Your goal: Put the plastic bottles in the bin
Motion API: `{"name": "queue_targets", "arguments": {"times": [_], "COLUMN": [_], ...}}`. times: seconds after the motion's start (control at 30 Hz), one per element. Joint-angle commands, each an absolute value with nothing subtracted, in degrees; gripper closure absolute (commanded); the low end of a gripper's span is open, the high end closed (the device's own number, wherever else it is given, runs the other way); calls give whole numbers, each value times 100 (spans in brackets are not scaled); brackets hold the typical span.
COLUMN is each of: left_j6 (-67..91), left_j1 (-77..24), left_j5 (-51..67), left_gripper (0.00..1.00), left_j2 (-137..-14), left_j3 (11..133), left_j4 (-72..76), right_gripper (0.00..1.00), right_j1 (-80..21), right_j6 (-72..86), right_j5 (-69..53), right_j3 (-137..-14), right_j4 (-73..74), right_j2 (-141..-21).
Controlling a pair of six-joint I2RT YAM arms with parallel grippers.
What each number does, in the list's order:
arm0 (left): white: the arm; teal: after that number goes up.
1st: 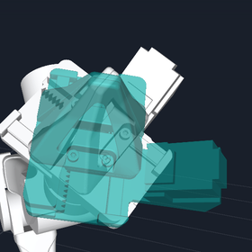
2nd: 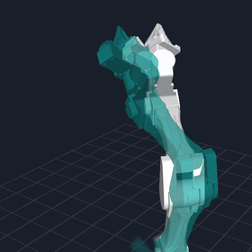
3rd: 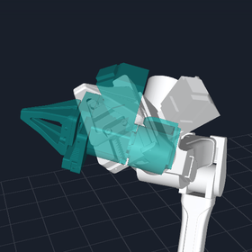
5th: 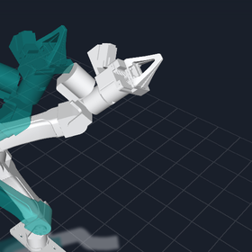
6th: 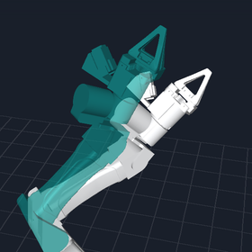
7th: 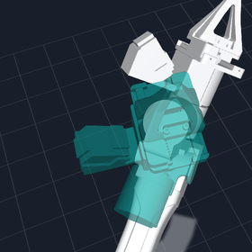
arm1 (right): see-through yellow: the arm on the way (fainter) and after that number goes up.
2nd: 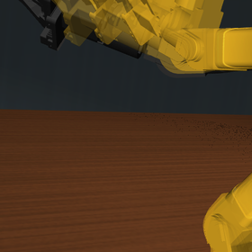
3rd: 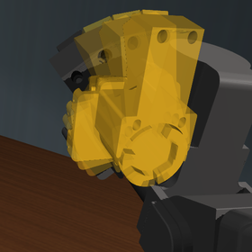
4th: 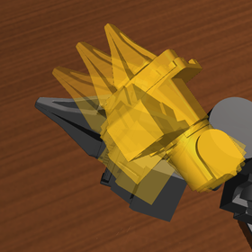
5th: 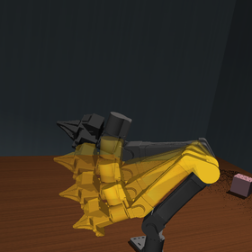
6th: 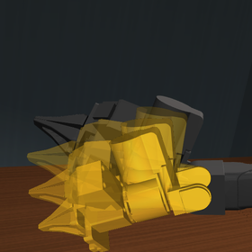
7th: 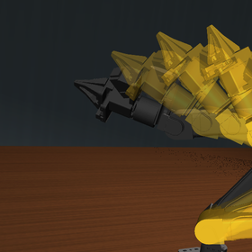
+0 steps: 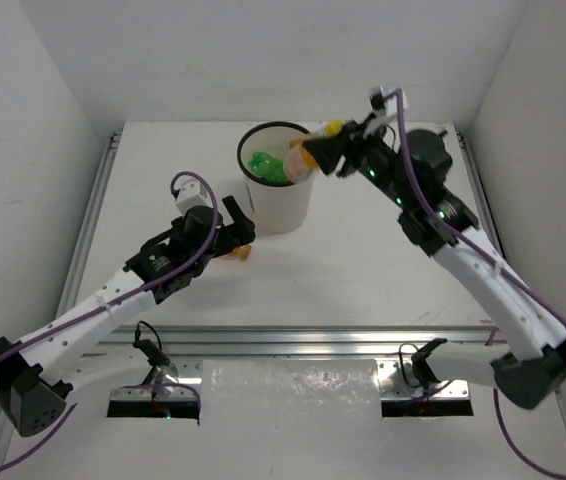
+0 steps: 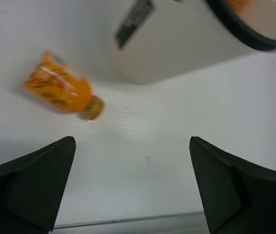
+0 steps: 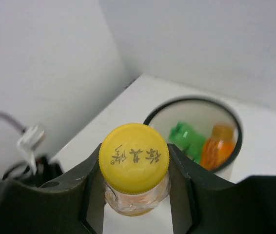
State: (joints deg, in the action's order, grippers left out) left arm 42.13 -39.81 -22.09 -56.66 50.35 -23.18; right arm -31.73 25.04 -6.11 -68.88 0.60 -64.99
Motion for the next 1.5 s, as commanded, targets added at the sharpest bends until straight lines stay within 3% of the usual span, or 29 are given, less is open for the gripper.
{"name": "queue_targets", "arguments": {"times": [0.0, 0.1, 0.2, 0.3, 0.33, 0.47, 0.57, 0.73, 1.03, 1.17, 1.2, 1.3, 1.33, 1.37, 1.4, 1.47], "left_j6": [5097, 5238, 5317, 5738, 6070, 6626, 6759, 6671, 6364, 5978, 5890, 5669, 5617, 5538, 5433, 5013], "left_j1": [-3640, -3314, -3138, -3103, -3103, -3085, -3094, -3006, -2743, -2698, -2681, -2444, -2339, -2303, -2303, -2364], "left_j5": [-3507, -3516, -3568, -3638, -3726, -3779, -3762, -3823, -3770, -3884, -3867, -3481, -3385, -3271, -3287, -3357], "left_gripper": [0, 0, 0, 0, 0, 0, 0, 0, 1, 10, 26, 60, 82, 93, 100, 100], "left_j2": [-5888, -6090, -6493, -6880, -6978, -7216, -7277, -7777, -9305, -9615, -9641, -9747, -9686, -9590, -9467, -8801], "left_j3": [4992, 5001, 5088, 5299, 5335, 5344, 5125, 5185, 5598, 5581, 5468, 5292, 5239, 5212, 5177, 5177], "left_j4": [-3085, -2980, -2777, -3014, -3215, -3331, -3051, -2646, -1873, -1321, -1188, -862, -827, -939, -1027, -1404], "right_gripper": [97, 91, 33, 13, 1, 1, 1, 1, 1, 1, 1, 1, 1, 1, 1, 1], "right_j1": [-3182, -3164, -3155, -3146, -3146, -3138, -3138, -3146, -3146, -3155, -3155, -3155, -3155, -3155, -3155, -3155], "right_j6": [1592, 1336, 1301, 1327, 1336, 1240, 1265, 1485, 1722, 1810, 1828, 1881, 1890, 1916, 1916, 1925], "right_j5": [-9, 140, 237, 27, 26, 26, 211, 80, -719, -896, -914, -818, -791, -721, -695, -563], "right_j3": [-8100, -9366, -10413, -11196, -11493, -11918, -11516, -9462, -7455, -6638, -6514, -6093, -5995, -5846, -5801, -5679], "right_j4": [298, 851, 1422, 1906, 2073, 2424, 2470, 1689, 1380, 1318, 1318, 1310, 1318, 1327, 1414, 1555], "right_j2": [-7740, -9015, -10009, -10597, -10687, -10811, -10329, -8592, -6621, -6058, -5951, -5512, -5398, -5162, -5037, -4722]}}
